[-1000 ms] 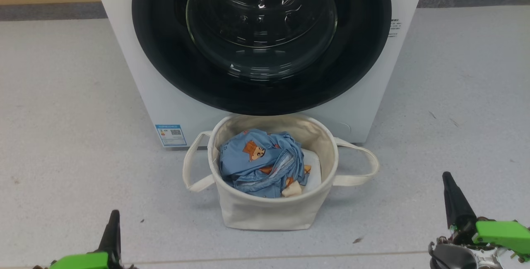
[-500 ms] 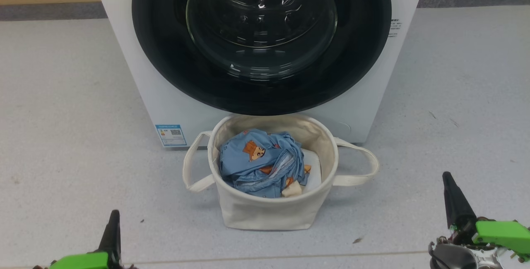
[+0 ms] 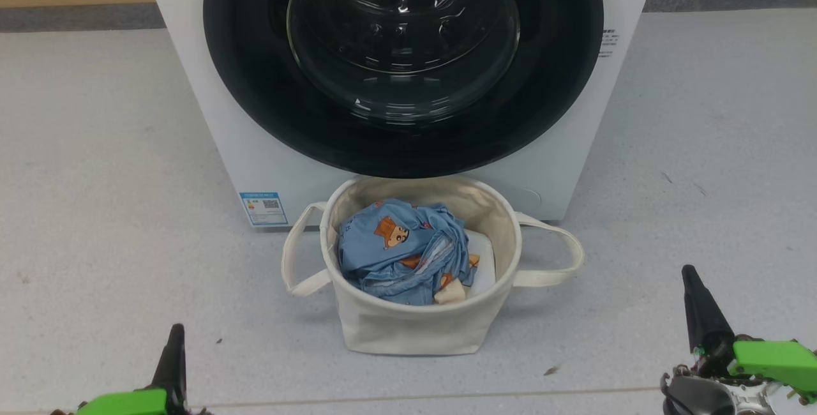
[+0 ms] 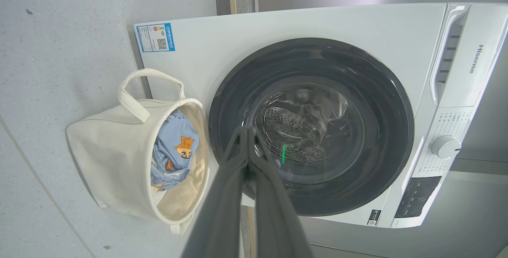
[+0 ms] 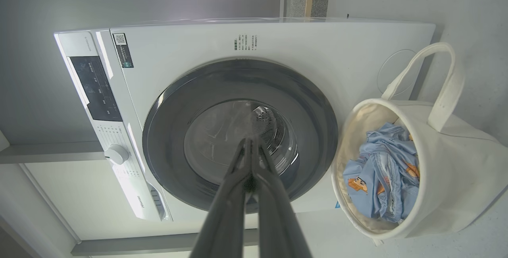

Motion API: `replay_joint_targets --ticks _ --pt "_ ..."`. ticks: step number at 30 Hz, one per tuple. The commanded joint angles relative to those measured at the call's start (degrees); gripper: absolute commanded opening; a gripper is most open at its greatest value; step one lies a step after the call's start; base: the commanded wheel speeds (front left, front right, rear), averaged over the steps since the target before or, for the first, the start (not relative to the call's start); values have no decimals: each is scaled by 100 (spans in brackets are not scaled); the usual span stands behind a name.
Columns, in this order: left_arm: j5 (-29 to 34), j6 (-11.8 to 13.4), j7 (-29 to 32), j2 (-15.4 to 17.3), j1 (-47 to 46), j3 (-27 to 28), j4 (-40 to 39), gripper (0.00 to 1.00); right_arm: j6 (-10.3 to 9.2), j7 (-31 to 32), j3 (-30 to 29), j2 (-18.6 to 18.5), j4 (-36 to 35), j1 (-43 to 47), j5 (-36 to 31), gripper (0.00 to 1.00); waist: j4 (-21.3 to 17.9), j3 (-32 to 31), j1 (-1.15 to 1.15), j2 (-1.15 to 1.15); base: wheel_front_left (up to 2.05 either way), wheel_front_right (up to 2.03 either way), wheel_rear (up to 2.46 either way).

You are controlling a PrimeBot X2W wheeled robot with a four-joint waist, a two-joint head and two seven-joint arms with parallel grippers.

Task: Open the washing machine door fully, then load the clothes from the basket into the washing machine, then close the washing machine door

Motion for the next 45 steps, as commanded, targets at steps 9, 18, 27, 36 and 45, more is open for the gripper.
replay_joint_targets --ticks 9,18,27,36,45 --pt "57 -36 54 49 -139 236 -159 0 2 43 108 -34 -202 -84 -25 0 0 0 0 0 0 0 0" --pt "57 -36 54 48 -139 236 -159 0 2 44 107 -34 -202 -84 -26 0 0 0 0 0 0 0 0" --pt "57 -36 54 48 -139 236 -159 0 2 45 107 -33 -202 -84 -27 0 0 0 0 0 0 0 0" --pt "14 16 -28 -36 212 -34 419 100 0 -44 42 58 478 155 -7 100 6 -1 1 0 0 0 0" --pt "114 58 -122 18 166 28 269 100 0 -195 134 51 435 41 -132 100 45 -2 1 0 0 0 0"
